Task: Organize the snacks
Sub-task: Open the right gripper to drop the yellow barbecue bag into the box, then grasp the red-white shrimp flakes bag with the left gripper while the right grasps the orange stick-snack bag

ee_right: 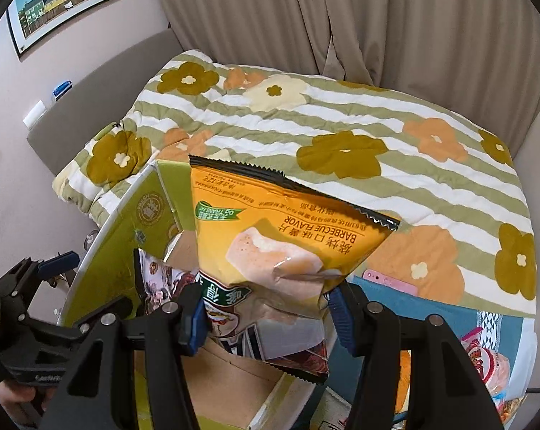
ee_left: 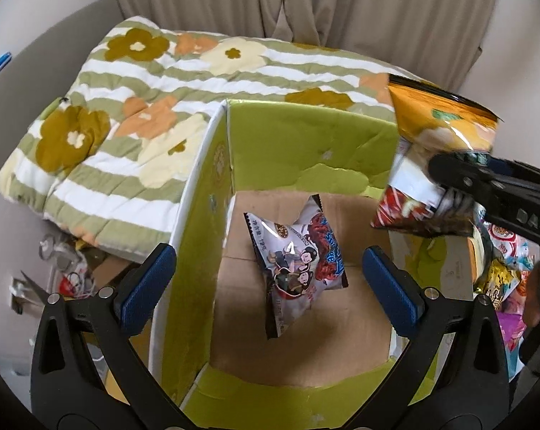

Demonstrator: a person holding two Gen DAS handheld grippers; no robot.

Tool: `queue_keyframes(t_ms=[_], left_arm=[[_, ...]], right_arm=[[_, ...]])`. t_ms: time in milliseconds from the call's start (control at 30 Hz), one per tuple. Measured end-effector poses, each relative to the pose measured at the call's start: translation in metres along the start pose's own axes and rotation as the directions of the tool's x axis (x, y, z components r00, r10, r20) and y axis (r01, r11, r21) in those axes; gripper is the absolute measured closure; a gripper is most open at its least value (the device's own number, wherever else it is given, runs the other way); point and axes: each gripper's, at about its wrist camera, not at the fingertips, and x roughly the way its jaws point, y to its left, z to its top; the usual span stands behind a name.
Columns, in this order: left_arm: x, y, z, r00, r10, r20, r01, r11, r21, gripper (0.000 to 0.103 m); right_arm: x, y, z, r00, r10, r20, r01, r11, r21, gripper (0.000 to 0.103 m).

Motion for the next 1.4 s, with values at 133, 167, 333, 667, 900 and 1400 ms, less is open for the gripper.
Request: queue_keyframes(t_ms=[133,167,333,667,900,1400], left_arm=[[0.000,-0.001,-0.002,1.000,0.012,-0.006,-0.012,1.000,0.016,0.001],[0.000,0.000,-0.004,1.000,0.014,-0.008,-0.014,1.000,0.019,0.001],[-0.007,0.004,-0.014,1.000,0.017,-0.013,-0.017,1.000,0.022,0.001],[-0.051,-0.001,-0.011,0.997,0.003,0.079,-0.006,0.999,0.045,0.001],[-0.108,-0.011,-0.014,0.983,-0.003,0.184,-0.013,0.996,0.083,0.001],[-0.165,-0.083,-0.043,0.943,-0.216,0.254,0.139,0.947,0.289,0.001]], right_arm=[[0.017,0.004,0.009,1.000,0.004,-0.005,-0.004,1.000,-0.001,0.037],[0.022,0.006,0.010,1.000,0.004,-0.017,-0.004,1.000,0.001,0.015],[0.026,0.011,0.004,1.000,-0.023,-0.002,0.023,1.000,0.006,0.000],[-0.022,0.021,-0.004,0.996,-0.049,0.080,0.047,0.998,0.028,0.000],[-0.091,0.031,-0.017,0.973,-0.110,0.205,0.093,0.992,0.088,0.000],[-0.211,0.012,-0.097,0.895,-0.335,0.294,0.257,0.926,0.276,0.000]])
